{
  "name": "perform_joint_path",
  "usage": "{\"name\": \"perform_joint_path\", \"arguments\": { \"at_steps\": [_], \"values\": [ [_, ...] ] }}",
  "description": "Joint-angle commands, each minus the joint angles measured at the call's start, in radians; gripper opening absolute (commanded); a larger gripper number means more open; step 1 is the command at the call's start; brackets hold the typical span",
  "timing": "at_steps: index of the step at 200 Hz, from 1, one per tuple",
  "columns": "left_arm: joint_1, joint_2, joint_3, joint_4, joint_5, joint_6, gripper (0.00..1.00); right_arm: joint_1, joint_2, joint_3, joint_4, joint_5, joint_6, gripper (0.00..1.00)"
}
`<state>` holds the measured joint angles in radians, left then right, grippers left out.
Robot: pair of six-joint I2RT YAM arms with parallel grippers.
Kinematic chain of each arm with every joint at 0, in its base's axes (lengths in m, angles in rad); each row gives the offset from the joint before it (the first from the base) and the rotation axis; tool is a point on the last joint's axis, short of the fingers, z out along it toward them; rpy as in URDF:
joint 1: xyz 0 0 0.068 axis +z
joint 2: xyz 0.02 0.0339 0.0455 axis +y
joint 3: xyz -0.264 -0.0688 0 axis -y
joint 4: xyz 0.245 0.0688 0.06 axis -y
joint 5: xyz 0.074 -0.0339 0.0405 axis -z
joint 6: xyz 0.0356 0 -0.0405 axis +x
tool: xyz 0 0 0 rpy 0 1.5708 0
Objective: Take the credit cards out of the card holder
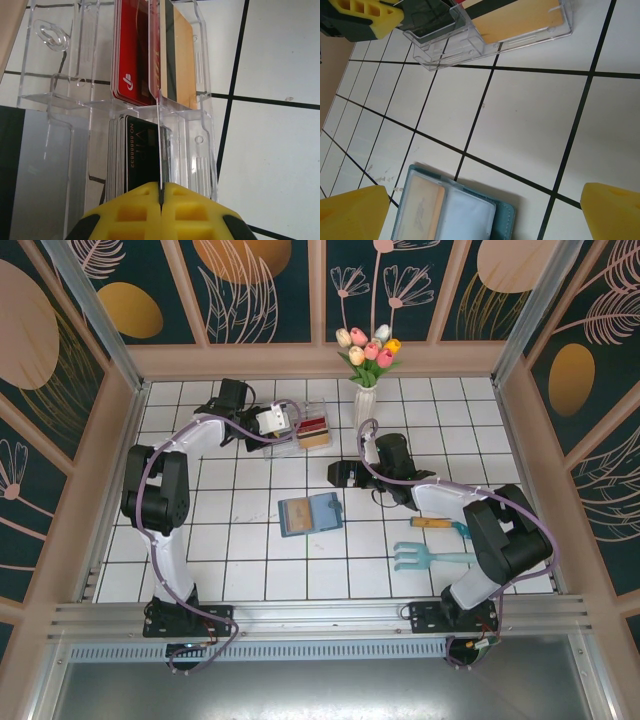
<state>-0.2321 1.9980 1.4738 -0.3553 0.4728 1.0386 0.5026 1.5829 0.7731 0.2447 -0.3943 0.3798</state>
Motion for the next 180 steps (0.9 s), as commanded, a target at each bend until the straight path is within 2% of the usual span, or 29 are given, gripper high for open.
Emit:
{"name": "perform_joint_path", "arguments": {
  "at_steps": [1, 18, 57, 75, 138, 159, 180],
  "values": [
    [0.005, 0.024, 0.031, -0.025, 0.037, -0.014, 0.04, -0.007, -0.011, -0.005, 0.029, -0.018, 0.012, 0.99],
    [0.006, 0.033, 0.030, -0.031, 0.015, -0.012, 0.08, -0.007, -0.012, -0.005, 0.029, -0.020, 0.013, 0.99],
    [0.006, 0.020, 0.019, -0.034, -0.002, -0.008, 0.30, -0.007, -0.009, -0.005, 0.031, -0.024, 0.015, 0.99],
    [0.006, -0.010, 0.004, -0.007, 0.019, -0.021, 0.35, -0.007, -0.007, -0.005, 0.034, -0.029, 0.016, 0.99],
    [0.005, -0.121, -0.018, 0.073, 0.106, -0.087, 0.40, -0.005, -0.019, -0.006, 0.030, -0.026, 0.014, 0.99],
    [0.007, -0.200, -0.073, 0.169, 0.130, -0.177, 0.41, -0.004, -0.027, -0.007, 0.027, -0.023, 0.013, 0.99],
    [0.006, -0.333, -0.199, 0.374, 0.051, -0.349, 0.43, 0.006, -0.041, -0.005, 0.020, -0.002, 0.012, 0.99]
  ]
}}
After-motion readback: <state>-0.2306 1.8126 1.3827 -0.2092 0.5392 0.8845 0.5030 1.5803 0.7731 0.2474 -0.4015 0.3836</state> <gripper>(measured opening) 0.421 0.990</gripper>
